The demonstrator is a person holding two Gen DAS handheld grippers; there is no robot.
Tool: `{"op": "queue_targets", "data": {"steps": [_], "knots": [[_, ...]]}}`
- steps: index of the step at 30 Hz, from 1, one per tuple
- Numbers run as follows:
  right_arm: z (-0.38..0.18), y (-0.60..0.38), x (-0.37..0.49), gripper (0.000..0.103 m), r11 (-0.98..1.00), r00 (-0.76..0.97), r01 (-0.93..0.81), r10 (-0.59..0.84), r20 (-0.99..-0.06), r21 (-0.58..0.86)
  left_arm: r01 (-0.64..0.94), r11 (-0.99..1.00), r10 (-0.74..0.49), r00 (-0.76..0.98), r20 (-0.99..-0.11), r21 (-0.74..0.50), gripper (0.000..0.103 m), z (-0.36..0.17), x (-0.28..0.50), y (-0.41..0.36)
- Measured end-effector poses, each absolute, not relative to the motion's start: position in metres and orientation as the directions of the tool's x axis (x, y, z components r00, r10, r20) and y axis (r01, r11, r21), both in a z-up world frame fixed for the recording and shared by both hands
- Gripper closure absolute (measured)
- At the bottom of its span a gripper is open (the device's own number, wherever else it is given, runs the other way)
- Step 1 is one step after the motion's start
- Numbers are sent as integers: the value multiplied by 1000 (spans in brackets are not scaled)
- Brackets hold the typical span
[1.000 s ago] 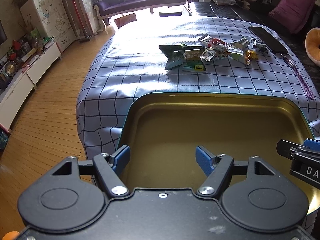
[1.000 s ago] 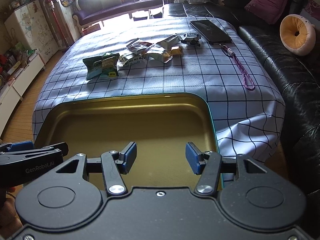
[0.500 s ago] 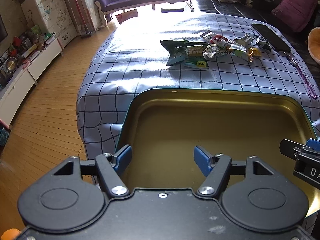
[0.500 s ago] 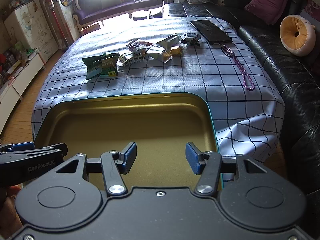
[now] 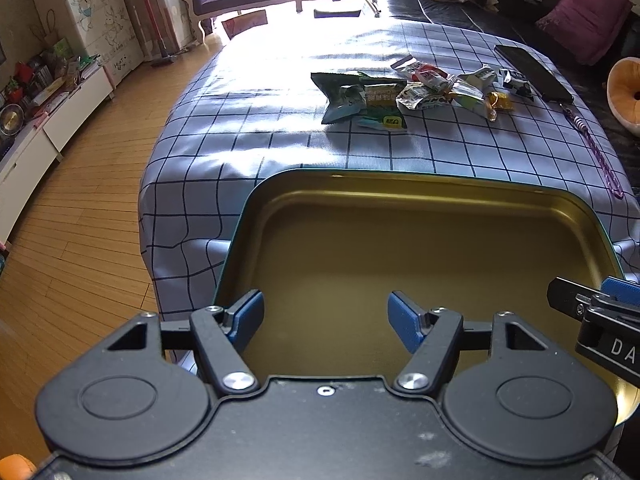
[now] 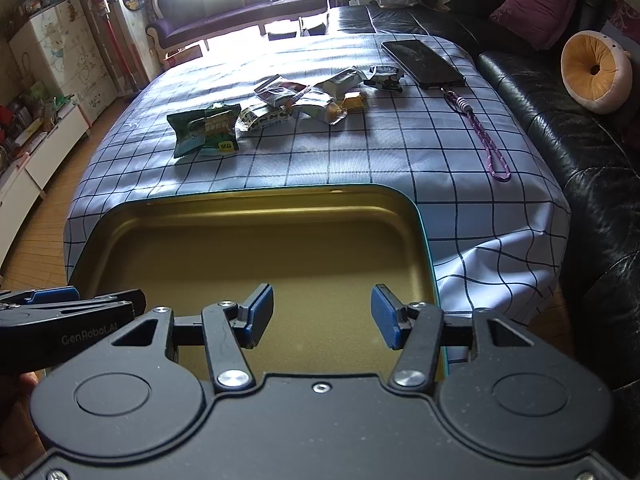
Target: Organize snacks
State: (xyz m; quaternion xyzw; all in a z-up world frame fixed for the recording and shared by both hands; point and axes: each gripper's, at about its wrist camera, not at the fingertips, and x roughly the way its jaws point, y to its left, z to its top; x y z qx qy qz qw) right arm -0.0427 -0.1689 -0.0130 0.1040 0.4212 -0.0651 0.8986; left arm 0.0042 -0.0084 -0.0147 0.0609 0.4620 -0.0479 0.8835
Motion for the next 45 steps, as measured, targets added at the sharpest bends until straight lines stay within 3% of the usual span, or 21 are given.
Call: {"op": "queue_targets", "data": {"steps": [29,45], "knots": [[-13,-166,-42,43,974,642,186,-23,-766,126,146,988,-50,588,-807,45,31,-12,4,-6],[-11,-170,-29,50,982,656,148,-6,-755,120,180,980,-56,665,-745,88,39,3,43,-8]]}}
